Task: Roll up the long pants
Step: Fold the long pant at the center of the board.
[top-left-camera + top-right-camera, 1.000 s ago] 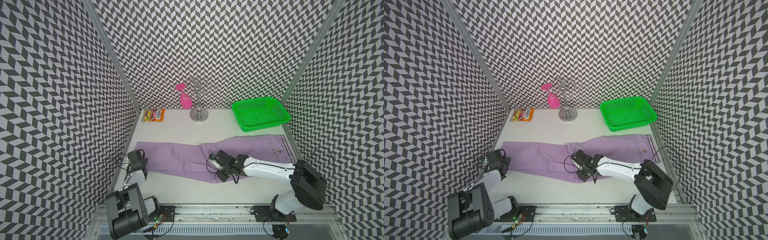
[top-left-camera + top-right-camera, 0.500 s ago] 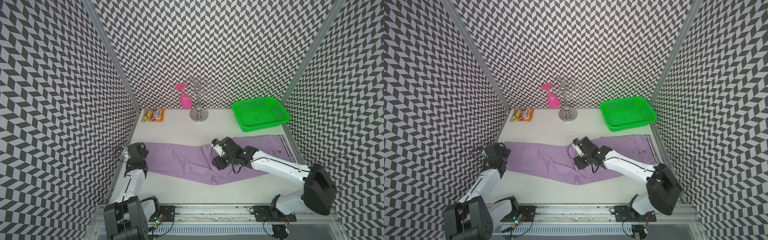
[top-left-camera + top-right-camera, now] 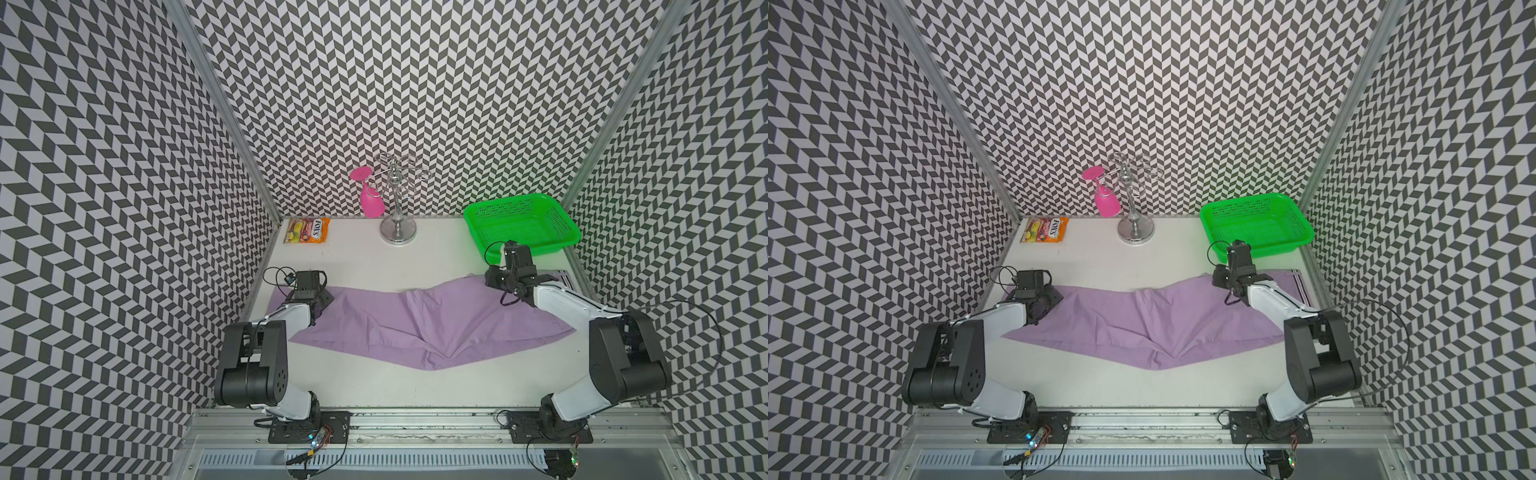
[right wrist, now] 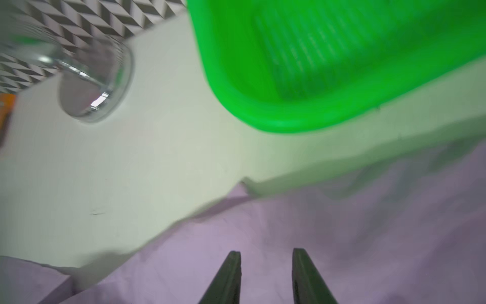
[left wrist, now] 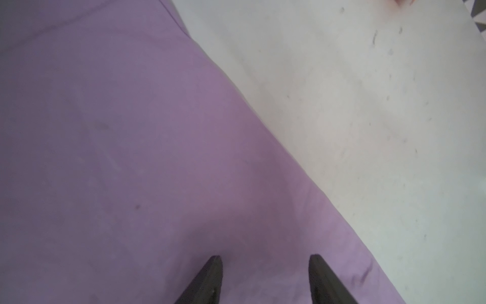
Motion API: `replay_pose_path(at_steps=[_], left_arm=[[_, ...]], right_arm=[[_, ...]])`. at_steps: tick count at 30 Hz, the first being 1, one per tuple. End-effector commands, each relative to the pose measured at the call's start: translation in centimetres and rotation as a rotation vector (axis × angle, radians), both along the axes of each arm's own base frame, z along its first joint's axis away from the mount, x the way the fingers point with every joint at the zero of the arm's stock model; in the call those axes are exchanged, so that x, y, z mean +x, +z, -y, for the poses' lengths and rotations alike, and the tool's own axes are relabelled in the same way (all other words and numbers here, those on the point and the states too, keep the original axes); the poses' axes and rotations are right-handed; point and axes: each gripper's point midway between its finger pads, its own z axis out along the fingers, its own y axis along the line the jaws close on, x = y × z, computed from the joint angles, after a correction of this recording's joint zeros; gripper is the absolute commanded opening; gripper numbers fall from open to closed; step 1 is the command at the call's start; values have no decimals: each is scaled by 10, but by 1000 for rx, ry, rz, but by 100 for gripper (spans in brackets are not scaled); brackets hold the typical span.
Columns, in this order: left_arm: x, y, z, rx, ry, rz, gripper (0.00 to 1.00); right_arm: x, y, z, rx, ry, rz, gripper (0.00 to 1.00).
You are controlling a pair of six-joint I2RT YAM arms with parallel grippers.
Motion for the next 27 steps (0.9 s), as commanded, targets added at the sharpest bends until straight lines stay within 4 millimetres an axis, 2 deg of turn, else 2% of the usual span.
replay_pose_path(at_steps=[1, 4, 10, 14, 17, 21, 22, 24, 27], left_arm=[[-20, -1, -37, 25, 125, -2, 57], [-37, -6, -60, 13, 232, -5, 57], [-49, -14, -85, -37, 366, 5, 58], [-52, -19, -101, -49, 415, -3, 59], [-52, -26, -103, -95, 432, 10, 59], [-44, -16, -112, -58, 426, 21, 59], [-41, -8, -115, -37, 425, 50, 59], [-26, 6, -110, -36, 346, 126, 61], [-5, 22, -102, 18, 270, 130, 65]], right_arm=[[13, 0, 26, 78, -156, 62, 36], [12, -9, 52, 127, -269, 68, 37], [14, -28, 100, 228, -490, 65, 37], [11, -50, 143, 290, -649, 23, 37], [9, -57, 173, 317, -736, 24, 37], [11, -51, 209, 302, -814, 68, 37], [16, -46, 213, 315, -806, 84, 37], [31, -39, 204, 356, -726, 92, 37], [48, -25, 170, 427, -599, 114, 37]])
